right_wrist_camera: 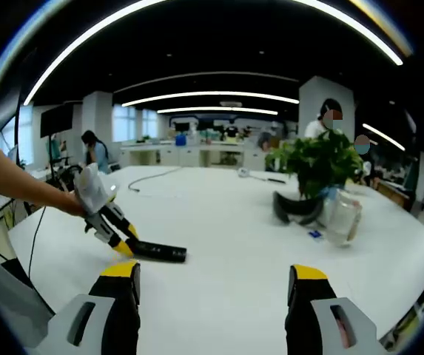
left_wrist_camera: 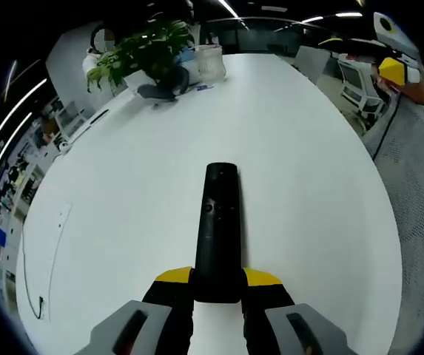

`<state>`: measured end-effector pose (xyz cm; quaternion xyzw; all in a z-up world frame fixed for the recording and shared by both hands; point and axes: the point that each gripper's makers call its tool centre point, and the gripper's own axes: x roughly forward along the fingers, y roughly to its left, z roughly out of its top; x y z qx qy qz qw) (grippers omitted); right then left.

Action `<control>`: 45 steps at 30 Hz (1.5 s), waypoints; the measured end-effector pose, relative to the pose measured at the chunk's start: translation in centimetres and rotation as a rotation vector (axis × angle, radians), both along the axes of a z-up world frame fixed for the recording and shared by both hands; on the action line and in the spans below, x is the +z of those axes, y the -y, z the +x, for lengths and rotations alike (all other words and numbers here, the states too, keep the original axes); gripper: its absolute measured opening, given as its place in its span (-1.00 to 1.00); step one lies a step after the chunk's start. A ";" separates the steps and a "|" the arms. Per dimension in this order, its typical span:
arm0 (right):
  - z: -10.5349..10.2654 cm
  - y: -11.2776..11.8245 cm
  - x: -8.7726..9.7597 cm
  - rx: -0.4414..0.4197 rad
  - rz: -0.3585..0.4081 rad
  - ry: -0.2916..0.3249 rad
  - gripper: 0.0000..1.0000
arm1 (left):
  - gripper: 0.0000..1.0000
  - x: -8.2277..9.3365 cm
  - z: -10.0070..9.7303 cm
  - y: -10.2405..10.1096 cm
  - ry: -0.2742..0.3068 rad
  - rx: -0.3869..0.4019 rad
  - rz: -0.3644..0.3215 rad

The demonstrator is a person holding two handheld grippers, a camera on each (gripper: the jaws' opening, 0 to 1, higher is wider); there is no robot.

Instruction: Press the specified remote control buttons in sequence, fully releasing each button before pressing the next.

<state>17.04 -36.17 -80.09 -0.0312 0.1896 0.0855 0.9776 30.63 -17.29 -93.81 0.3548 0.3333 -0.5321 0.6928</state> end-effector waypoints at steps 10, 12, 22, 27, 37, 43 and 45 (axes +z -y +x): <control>0.1 0.2 -0.5 -0.011 0.015 -0.026 0.58 | -0.54 -0.4 4.1 -0.8 0.020 -0.011 0.038; 0.1 0.2 -0.6 -0.009 0.011 -0.033 0.58 | -0.54 -0.5 4.5 -1.0 0.030 -0.012 0.049; 0.1 -0.2 -1.0 0.009 0.000 -0.050 0.55 | -0.52 -0.6 5.1 -0.7 -0.020 -0.037 0.033; 0.1 -0.2 -0.9 0.010 -0.002 -0.047 0.54 | -0.48 -0.6 5.0 -0.7 -0.035 -0.014 0.037; 0.0 -0.3 0.0 0.013 -0.003 -0.009 0.49 | -0.11 -0.2 5.8 -1.7 -0.021 0.243 -0.018; -0.1 -0.2 0.9 0.010 0.011 0.030 0.50 | 0.08 2.3 3.5 -0.7 -0.078 0.377 -0.229; -0.1 -0.1 1.0 0.007 0.016 0.038 0.51 | 0.14 3.8 3.0 -0.6 -0.056 0.421 -0.315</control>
